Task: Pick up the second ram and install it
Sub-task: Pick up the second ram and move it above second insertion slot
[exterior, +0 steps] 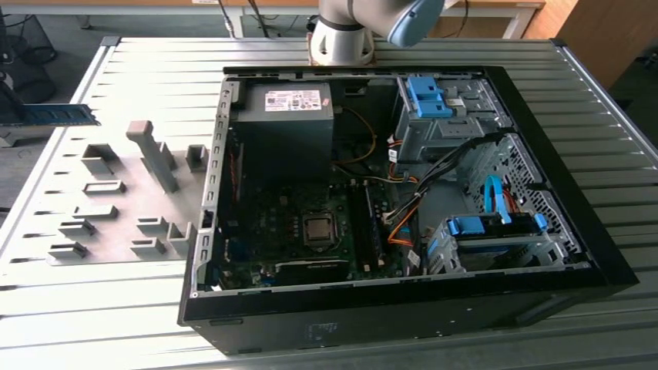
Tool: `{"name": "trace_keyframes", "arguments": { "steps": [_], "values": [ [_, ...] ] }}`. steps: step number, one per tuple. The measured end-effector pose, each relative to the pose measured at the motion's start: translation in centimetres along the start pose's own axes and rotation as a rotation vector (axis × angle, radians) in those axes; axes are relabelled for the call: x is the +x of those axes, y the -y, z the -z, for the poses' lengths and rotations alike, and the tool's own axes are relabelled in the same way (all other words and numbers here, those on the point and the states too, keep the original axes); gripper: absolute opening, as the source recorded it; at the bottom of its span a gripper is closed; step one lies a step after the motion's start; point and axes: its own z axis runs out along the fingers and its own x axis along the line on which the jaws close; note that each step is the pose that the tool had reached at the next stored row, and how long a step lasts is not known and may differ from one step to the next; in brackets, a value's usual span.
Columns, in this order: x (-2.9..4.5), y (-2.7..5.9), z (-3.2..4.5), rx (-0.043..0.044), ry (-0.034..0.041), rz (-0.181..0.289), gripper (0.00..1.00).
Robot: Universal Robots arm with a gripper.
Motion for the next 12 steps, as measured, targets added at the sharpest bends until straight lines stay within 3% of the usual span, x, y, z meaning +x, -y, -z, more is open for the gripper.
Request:
{"name": "trace_keyframes", "arguments": {
  "steps": [12],
  "values": [
    [-0.02, 0.93, 0.00, 0.0000, 0.0000, 0.000, 0.14]
  ]
}}
